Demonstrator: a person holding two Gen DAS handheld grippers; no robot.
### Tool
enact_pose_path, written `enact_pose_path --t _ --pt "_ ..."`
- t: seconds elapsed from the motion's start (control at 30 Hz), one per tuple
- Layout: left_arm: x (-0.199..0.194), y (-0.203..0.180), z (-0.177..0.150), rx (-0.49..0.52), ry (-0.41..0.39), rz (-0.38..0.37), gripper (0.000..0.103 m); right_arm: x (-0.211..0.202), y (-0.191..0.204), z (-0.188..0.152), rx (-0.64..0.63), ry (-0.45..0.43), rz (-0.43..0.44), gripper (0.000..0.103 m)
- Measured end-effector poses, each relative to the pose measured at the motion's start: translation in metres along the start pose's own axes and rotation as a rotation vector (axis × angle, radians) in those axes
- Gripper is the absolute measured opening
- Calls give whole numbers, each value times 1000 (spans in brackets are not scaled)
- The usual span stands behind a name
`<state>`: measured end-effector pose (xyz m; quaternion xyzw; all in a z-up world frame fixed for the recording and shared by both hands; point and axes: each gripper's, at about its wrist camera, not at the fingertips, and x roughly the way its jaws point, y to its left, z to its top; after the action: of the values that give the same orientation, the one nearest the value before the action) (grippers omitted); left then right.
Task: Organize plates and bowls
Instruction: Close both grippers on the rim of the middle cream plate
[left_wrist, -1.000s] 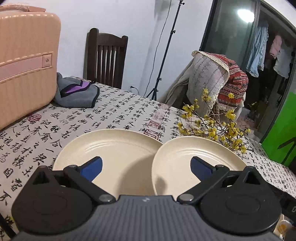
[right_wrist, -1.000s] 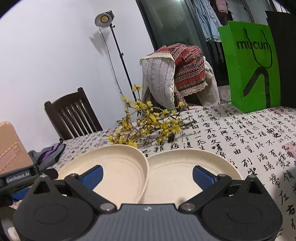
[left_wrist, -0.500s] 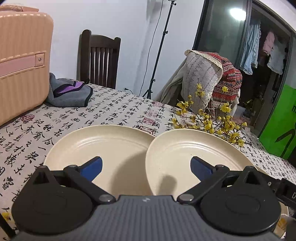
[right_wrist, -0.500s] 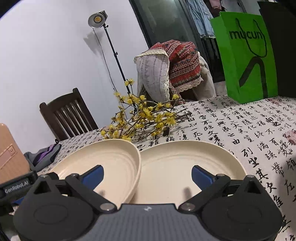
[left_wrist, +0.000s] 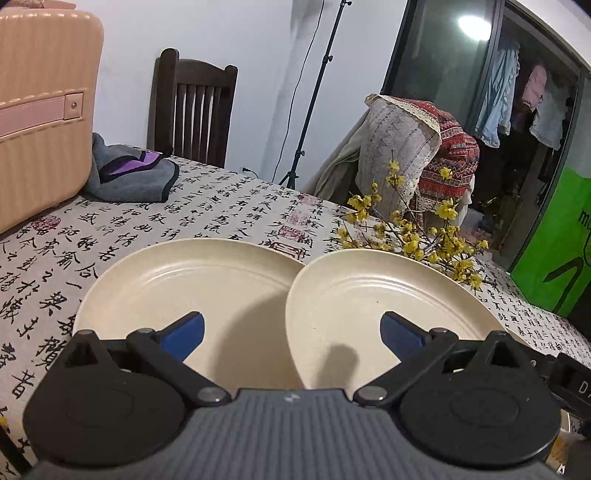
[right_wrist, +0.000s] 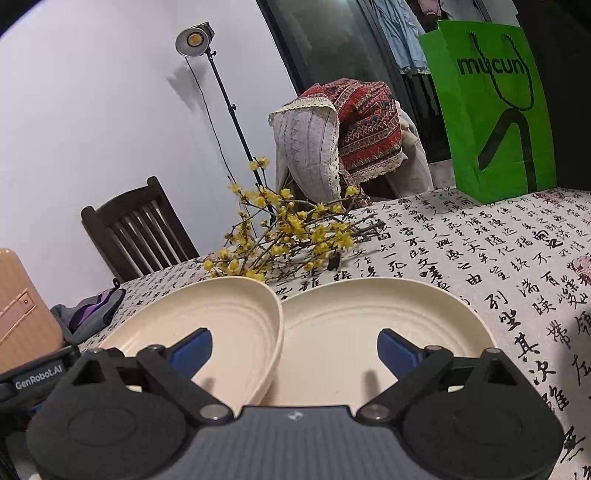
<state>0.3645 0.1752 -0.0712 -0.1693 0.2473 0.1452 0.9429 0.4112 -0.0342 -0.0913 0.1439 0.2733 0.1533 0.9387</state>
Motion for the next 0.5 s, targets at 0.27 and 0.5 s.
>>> enact_pose_path --t 0.27,0.5 --pt "0 4 0 -25 1 -48 103 2 -2 -1 11 -3 2 96" --pt "1 3 0 -19 6 -49 103 3 -4 -1 24 1 4 96"
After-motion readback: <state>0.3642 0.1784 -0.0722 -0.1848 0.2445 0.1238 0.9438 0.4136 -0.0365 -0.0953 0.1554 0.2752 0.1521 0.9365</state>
